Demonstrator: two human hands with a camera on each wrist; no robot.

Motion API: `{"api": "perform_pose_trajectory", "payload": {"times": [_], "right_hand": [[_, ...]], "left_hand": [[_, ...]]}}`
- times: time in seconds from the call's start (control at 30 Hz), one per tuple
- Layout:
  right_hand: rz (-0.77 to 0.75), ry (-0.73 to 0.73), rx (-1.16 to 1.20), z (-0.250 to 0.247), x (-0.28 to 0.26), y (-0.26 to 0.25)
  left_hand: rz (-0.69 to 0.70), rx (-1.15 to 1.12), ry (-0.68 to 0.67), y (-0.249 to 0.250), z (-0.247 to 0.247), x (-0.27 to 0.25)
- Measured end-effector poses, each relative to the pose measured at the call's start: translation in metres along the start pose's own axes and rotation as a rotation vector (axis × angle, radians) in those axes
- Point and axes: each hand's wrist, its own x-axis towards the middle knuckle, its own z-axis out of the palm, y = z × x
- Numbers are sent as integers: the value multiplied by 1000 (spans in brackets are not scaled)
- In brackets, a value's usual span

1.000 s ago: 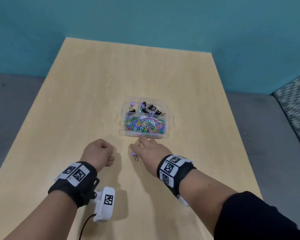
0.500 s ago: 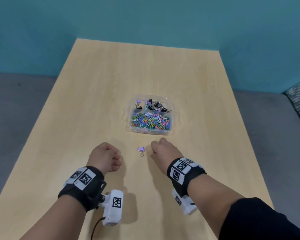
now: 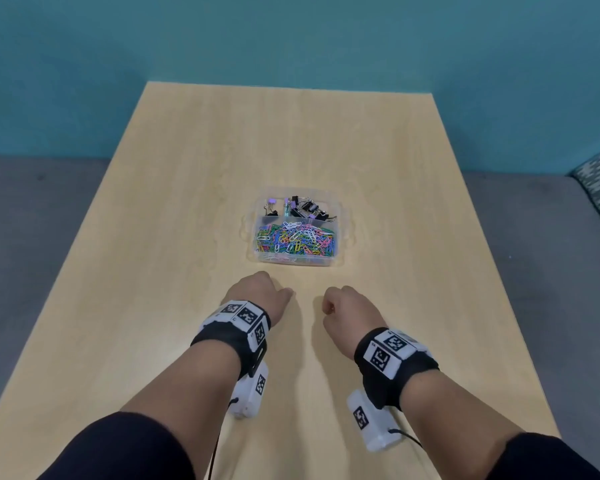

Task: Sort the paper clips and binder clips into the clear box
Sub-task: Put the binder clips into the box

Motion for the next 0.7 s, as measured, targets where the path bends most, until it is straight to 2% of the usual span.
{"api": "perform_pose_trajectory", "payload": {"times": [0.13,0.17,0.23,0.37,0.43,0.53,0.6,0.7], "right_hand": [[370,-18,1114,0,-9,1],[406,-39,1278,-4,-12,1],[414,-74,1393,-10,-13,0],[372,-109,1160,-9,-3,-8],[303,-105,969,-4,5,-15],[109,-59,518,6,17,-28],[-7,-77,212,12,20,-39],[-102,-120,9,16,25,-57]], "left_hand": [[6,9,-32,1,-5,2],[7,-12,-47,-2,-6,3],[-24,-174,-90,-10,-4,5],[-219,-1115,-215,-28,-9,-8],[-269,-1439,-297,-43,-12,-18],[-183,-1786,-389,-72,-12,-28],[-115,-1937,-403,-90,-9,-32],[-53,-2022,-376,-104,-7,-36]]}}
